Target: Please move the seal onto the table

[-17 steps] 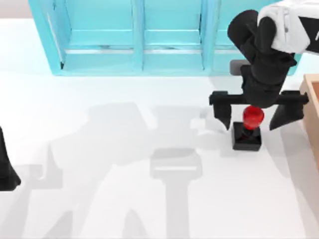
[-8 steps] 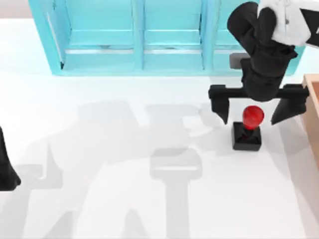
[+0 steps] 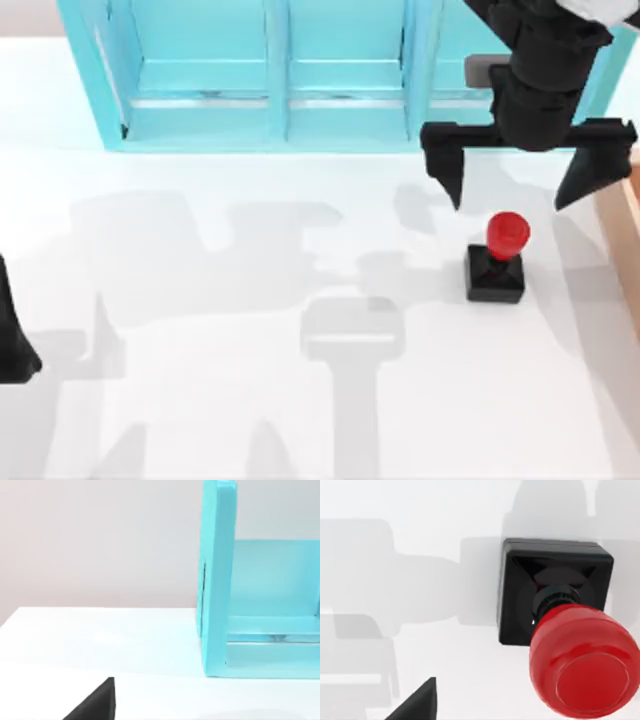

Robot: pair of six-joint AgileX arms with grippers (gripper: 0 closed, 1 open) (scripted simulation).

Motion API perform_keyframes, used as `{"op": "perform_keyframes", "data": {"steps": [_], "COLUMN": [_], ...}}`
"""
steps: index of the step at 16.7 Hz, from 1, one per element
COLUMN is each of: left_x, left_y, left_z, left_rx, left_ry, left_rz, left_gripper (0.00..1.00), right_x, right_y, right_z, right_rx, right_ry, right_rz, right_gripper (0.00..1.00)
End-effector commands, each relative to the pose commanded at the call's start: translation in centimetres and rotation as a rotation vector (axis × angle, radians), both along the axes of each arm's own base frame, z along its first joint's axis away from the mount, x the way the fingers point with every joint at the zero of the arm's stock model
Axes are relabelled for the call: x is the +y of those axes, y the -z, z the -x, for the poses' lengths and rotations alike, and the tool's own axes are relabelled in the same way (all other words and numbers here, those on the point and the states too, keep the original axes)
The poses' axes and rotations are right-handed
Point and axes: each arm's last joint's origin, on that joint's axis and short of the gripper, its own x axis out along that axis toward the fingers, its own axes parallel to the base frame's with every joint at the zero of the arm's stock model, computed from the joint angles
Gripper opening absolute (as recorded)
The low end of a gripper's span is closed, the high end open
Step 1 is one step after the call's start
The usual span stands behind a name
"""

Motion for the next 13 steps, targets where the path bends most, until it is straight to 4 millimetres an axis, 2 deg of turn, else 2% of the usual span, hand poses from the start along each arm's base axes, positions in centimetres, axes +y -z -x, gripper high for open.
{"op": "perform_keyframes", "data": {"steps": [4, 10, 13], "left_x": [0.0, 0.0, 0.0], "left_y": [0.0, 0.0, 0.0], "left_z": [0.0, 0.0, 0.0], "left_rx": [0.0, 0.0, 0.0], "left_ry": [0.0, 0.0, 0.0], "left_rz": [0.0, 0.0, 0.0], "left_gripper": [1.0, 1.0, 1.0], "right_x": [-0.1, -0.6, -0.7], "right_y": [-2.1, -7.8, -8.4], "right_z": [0.0, 1.0, 1.2], "right_rx": [0.028, -0.015, -0.022], "right_ry": [0.006, 0.002, 0.002], "right_rz": [0.004, -0.004, -0.005], "right_gripper": [1.0, 1.0, 1.0]}}
